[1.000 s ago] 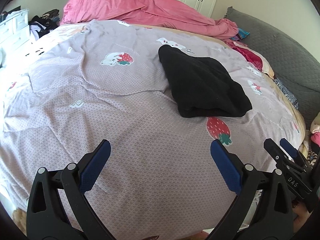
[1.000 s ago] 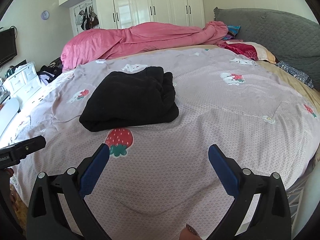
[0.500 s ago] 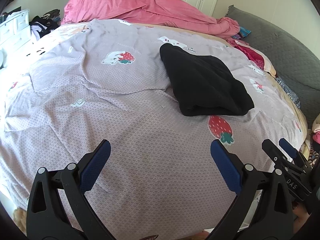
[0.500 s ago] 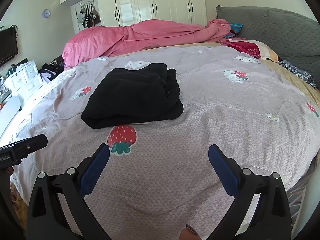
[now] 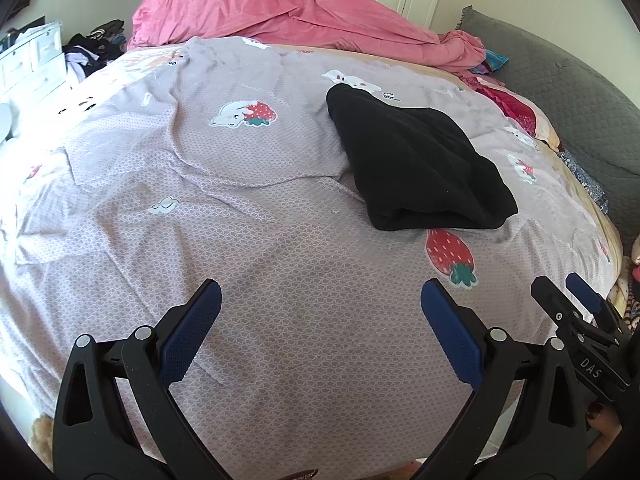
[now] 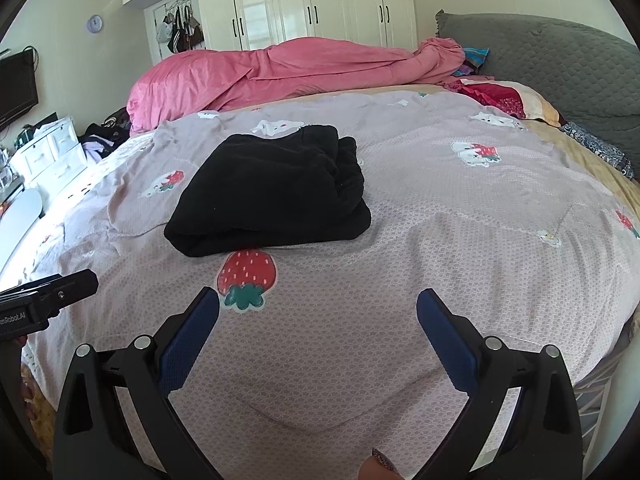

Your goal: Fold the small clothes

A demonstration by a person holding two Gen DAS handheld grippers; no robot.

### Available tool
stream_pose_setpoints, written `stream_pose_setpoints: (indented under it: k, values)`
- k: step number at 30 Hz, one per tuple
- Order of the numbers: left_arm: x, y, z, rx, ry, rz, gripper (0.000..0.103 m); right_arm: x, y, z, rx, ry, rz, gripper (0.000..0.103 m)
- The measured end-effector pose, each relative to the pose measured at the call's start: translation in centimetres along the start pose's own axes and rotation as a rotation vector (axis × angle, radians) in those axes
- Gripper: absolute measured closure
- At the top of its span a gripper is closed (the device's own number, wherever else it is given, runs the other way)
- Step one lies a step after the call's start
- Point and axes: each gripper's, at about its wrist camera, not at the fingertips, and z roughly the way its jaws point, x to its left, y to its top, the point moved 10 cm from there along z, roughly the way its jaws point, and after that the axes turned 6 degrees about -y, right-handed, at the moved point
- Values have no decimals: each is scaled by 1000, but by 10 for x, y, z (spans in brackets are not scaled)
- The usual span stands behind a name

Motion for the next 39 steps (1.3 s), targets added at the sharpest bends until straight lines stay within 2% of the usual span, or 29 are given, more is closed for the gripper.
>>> stream_pose_setpoints:
  k: [39]
  values:
    - [6, -6, -2, 16, 26, -3, 9, -1, -4, -2, 5, 2, 9, 4]
